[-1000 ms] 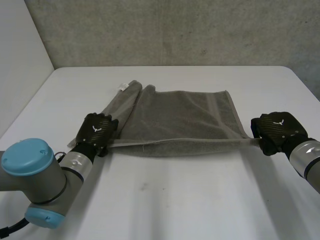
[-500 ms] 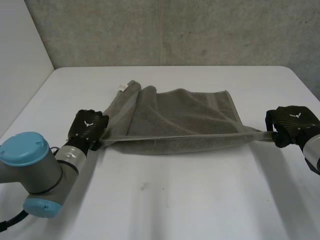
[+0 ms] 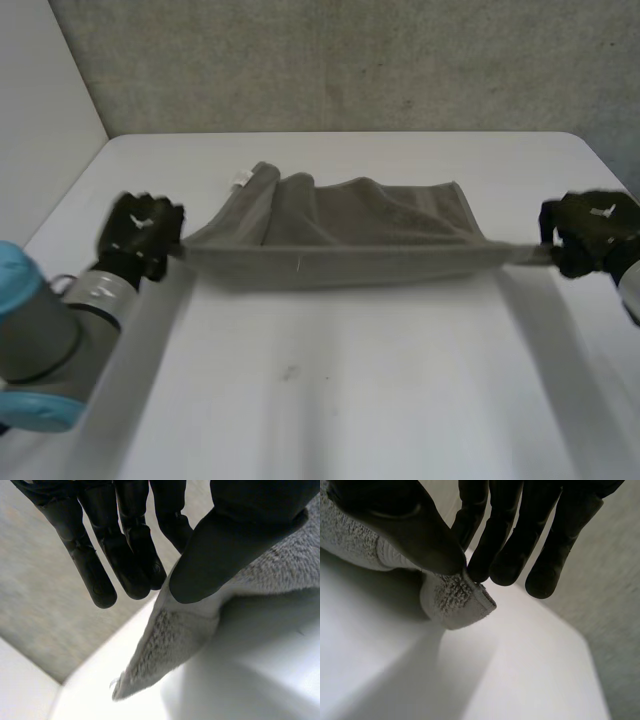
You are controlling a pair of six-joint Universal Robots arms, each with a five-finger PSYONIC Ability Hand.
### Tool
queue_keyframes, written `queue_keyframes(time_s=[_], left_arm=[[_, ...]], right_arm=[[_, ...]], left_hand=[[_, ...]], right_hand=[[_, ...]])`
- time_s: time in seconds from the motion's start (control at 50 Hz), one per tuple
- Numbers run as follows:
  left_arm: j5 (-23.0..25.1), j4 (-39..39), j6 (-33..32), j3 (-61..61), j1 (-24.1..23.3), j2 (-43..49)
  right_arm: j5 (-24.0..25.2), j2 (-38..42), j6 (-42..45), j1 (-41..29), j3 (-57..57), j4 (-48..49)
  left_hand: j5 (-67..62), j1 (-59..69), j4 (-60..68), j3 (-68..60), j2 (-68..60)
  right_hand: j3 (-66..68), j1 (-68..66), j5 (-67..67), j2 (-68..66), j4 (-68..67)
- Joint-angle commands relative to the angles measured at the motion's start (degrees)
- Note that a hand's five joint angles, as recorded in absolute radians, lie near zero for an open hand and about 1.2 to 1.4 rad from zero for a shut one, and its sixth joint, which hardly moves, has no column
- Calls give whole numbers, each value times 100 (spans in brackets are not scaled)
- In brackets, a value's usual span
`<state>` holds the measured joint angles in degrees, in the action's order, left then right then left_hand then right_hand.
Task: Fold the towel.
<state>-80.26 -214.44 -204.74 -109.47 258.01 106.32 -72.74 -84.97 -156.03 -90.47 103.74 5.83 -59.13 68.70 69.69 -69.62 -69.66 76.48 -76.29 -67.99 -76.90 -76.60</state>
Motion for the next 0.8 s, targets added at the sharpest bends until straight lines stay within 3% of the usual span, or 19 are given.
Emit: queue_keyframes(time_s=[0.02,0.14,0.26,0.38,0.54,0.7,0.74,0.8], left_arm=[[10,911,13,-381,162,-2541],[28,1614,-22,-505,162,-3609],[54,2082,-119,-566,171,-3557],[133,2126,-312,-672,189,-2687],[125,1959,-971,-92,162,-964],[98,1739,-1173,1420,13,469],[28,1730,-1156,2373,-144,845],[19,1739,-1121,2923,-242,934]], right_arm=[[76,-1265,309,29,-511,-994],[94,-1715,669,21,-872,-1671],[94,-1707,978,12,-926,-1875],[85,-1294,1197,3,-943,-1910],[-3,-10,1496,-67,-1365,-1910],[-249,1545,1602,-384,-2596,-1893],[-669,2114,1645,-786,-3540,-1884],[-864,2266,1637,-920,-4107,-1849]], left_hand=[[-1087,1130,1031,-1038,-1034],[-1087,1130,1031,-1038,-1034],[-1087,1130,1031,-1038,-1034],[-1087,1130,1031,-1038,-1034],[-1087,1130,1031,-1038,-1034],[-1087,1130,1031,-1038,-1034],[-1087,1130,1031,-1038,-1034],[-1087,1130,1031,-1038,-1034]], right_hand=[[352,-371,-201,-310,-340],[352,-371,-201,-310,-340],[352,-371,-201,-310,-340],[352,-371,-201,-310,-340],[352,-371,-201,-310,-340],[352,-371,-201,-310,-340],[352,-371,-201,-310,-340],[352,-371,-201,-310,-340]])
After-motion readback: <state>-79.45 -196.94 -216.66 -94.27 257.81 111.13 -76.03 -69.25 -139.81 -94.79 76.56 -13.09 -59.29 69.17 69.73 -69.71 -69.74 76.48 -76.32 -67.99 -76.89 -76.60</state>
